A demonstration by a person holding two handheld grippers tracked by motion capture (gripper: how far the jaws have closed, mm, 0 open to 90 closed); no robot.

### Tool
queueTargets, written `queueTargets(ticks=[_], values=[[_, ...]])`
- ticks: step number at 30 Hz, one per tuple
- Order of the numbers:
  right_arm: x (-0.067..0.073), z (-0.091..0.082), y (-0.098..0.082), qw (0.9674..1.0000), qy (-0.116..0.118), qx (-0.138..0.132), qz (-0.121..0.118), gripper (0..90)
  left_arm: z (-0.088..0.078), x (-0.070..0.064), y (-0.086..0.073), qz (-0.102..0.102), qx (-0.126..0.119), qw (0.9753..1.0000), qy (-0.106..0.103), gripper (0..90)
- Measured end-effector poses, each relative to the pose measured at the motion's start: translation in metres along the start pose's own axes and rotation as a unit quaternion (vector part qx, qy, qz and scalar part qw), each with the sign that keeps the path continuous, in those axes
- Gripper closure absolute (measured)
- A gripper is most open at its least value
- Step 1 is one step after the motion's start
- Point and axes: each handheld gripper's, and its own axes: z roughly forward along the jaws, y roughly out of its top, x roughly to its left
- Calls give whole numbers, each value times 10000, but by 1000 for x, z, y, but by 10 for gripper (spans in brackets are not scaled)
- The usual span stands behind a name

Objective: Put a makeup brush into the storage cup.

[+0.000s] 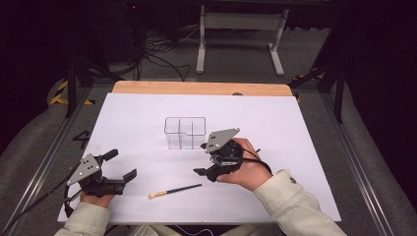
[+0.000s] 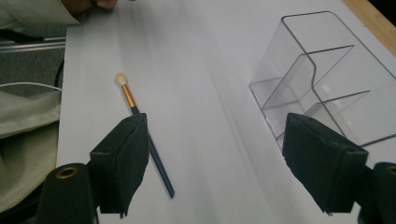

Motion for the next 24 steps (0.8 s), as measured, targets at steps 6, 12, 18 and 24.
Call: queueTargets(ticks=[6,12,18,24], values=[[5,12,17,9983,162,488,-290,203,-2,0,1,-3,-40,10000,34,1],[10,23,29,9961,289,715,-430,228,-2,0,0,-13,1,10000,-2,1],[15,32,40,9922,429,1025,-570,219,-2,1,1,-87,64,9999,-84,5],[15,44,48,9898,536,1155,-640,243,-2,-1,0,-39,55,9999,-87,4]])
